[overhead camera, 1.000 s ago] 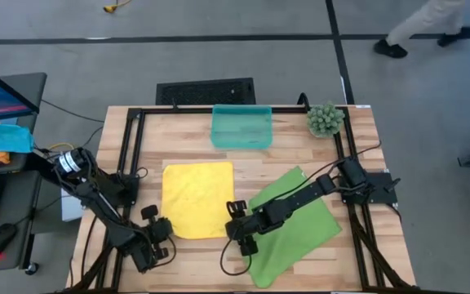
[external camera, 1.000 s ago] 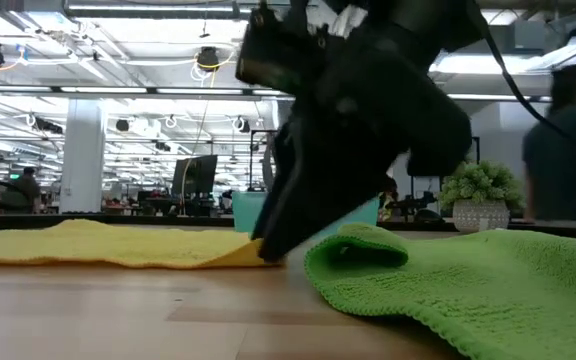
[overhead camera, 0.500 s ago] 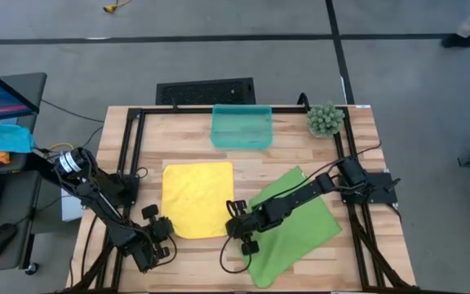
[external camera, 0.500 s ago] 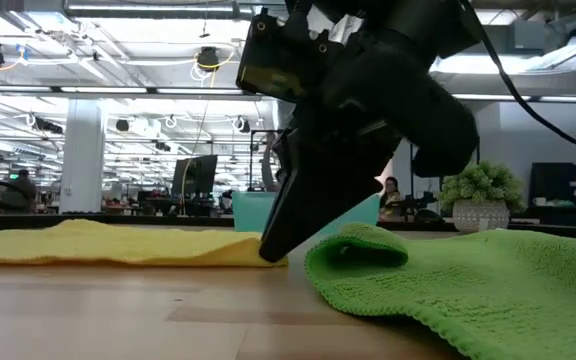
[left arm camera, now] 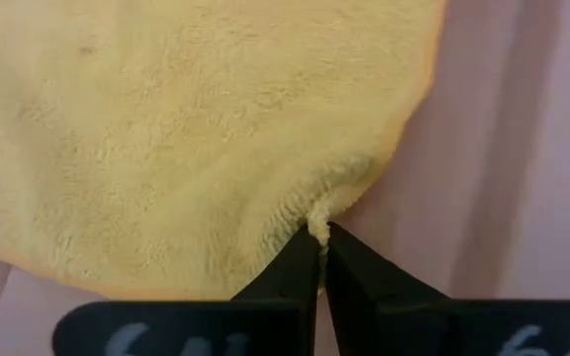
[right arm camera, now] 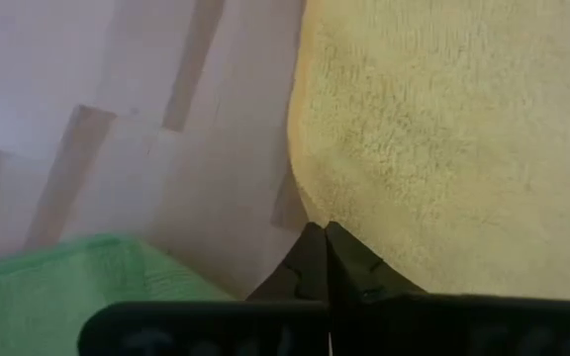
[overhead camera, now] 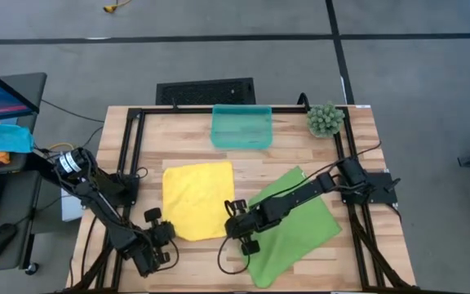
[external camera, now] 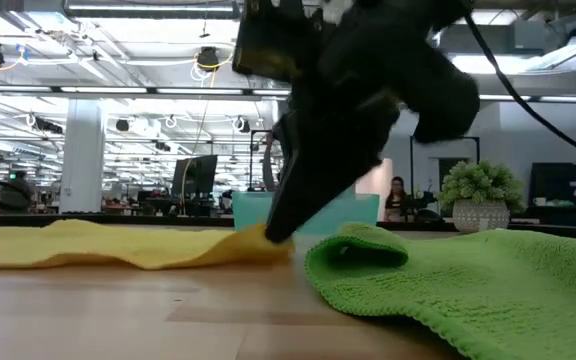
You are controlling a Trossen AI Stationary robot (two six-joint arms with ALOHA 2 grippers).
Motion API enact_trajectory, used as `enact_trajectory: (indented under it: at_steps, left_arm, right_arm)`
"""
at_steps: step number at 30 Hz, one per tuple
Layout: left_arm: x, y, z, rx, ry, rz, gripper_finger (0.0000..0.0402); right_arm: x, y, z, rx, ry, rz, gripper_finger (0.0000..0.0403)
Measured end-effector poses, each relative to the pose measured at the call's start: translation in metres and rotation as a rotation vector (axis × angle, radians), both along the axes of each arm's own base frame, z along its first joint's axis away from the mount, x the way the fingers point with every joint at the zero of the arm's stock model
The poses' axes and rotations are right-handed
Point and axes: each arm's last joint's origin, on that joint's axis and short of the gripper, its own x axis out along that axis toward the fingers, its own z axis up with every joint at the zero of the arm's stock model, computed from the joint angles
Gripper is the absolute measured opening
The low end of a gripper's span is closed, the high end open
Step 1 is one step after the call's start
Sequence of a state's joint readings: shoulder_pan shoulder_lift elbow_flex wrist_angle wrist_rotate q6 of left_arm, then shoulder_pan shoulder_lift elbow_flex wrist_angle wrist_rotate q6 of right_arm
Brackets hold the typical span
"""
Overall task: Roll microfiber towels into tight, uniform cylinder then place into a basket
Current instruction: Fold the yellow microfiber towel
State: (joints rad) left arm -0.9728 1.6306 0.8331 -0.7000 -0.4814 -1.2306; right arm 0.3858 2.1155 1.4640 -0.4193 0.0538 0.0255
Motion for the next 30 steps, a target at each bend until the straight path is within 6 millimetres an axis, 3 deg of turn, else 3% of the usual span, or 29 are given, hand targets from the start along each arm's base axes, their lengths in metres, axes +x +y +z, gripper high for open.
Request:
enact_trajectory:
  at_steps: [5,12,18,23,30]
  left_arm:
    - [0.001,-0.013,0.017,-0.01,0.006,-0.034,0.0006]
    - [-0.002,-0.023,0.051,0.02,0.045,0.006,0.0006]
    - [-0.001,-0.021,0.072,0.091,0.061,0.034,0.0006]
    - [-0.002,-0.001,0.08,0.262,0.086,0.129,0.0006]
    - [-0.001,0.035,0.073,0.433,0.185,0.316,0.0005]
  right_arm:
    - [-0.004,0.022,0.021,-0.022,0.03,0.034,0.0004]
    - [-0.014,0.05,0.047,-0.185,-0.005,0.021,0.0002]
    - [-0.017,0.058,0.068,-0.402,-0.107,-0.028,0.0002]
    - [-0.014,0.044,0.075,-0.573,-0.138,-0.124,0.0001]
    - [-0.001,-0.012,0.057,-0.579,-0.052,-0.352,0.0001]
